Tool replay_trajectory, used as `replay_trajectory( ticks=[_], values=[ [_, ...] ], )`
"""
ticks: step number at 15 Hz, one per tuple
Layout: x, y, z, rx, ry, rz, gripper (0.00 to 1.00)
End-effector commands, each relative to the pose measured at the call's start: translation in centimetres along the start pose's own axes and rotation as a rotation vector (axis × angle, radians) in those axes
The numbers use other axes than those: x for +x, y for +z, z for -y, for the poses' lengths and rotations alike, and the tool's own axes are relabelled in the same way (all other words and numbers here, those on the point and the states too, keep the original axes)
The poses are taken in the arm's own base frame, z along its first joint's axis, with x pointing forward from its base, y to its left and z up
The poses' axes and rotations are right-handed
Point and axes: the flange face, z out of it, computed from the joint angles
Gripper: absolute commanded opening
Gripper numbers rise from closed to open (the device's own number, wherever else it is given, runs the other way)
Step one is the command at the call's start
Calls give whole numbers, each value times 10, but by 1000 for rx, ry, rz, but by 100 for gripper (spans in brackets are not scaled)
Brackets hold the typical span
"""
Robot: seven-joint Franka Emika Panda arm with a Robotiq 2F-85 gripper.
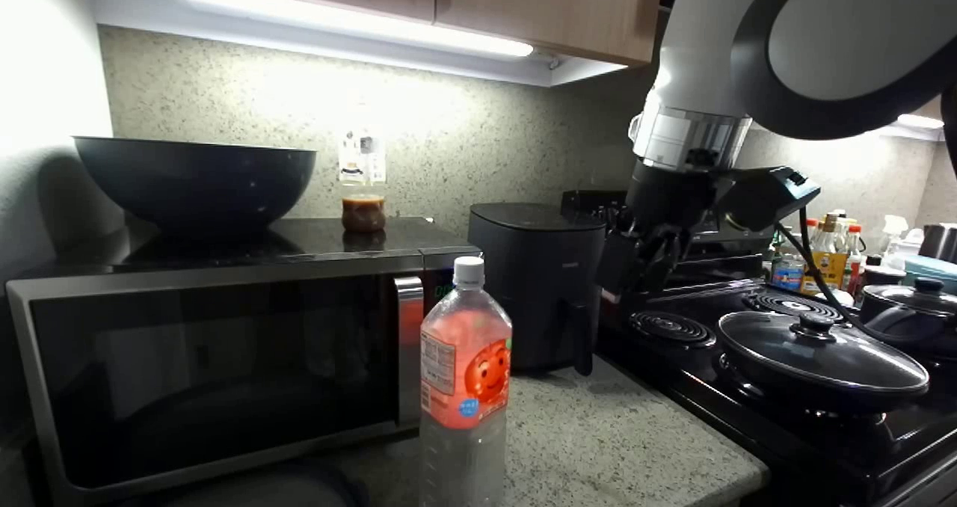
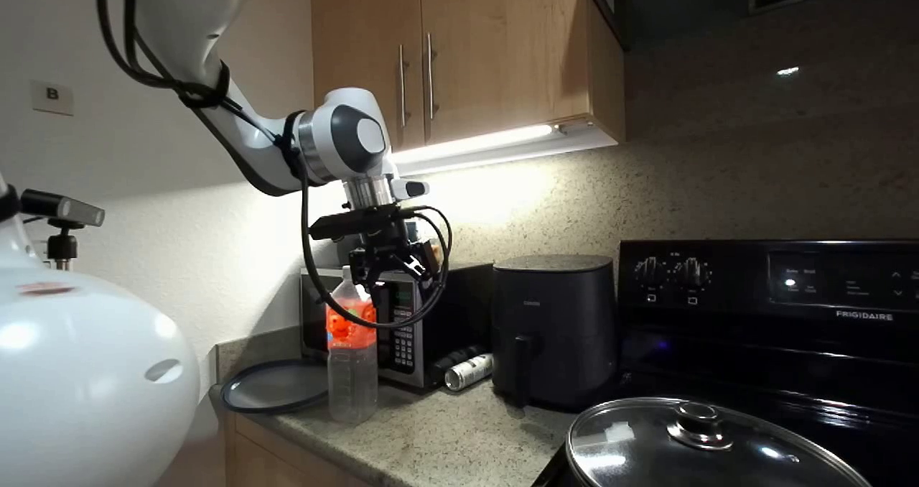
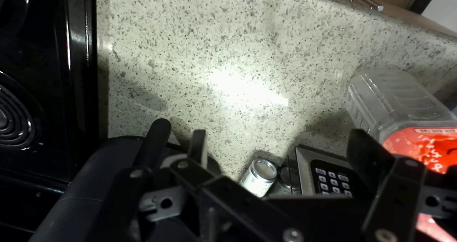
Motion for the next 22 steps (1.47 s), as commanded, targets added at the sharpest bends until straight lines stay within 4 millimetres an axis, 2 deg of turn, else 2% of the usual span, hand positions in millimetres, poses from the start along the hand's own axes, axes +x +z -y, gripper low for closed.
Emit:
replay_trajectory(
  ticks=[1,13,16,19,22],
  values=[
    [0,-1,0,0,0,1,100],
    [0,-1,0,0,0,1,100],
    [5,-12,7,32,-7,-87,100],
    [23,-36,15,84,39,-268,100],
    [30,-52,17,98,18,-402,100]
  ],
)
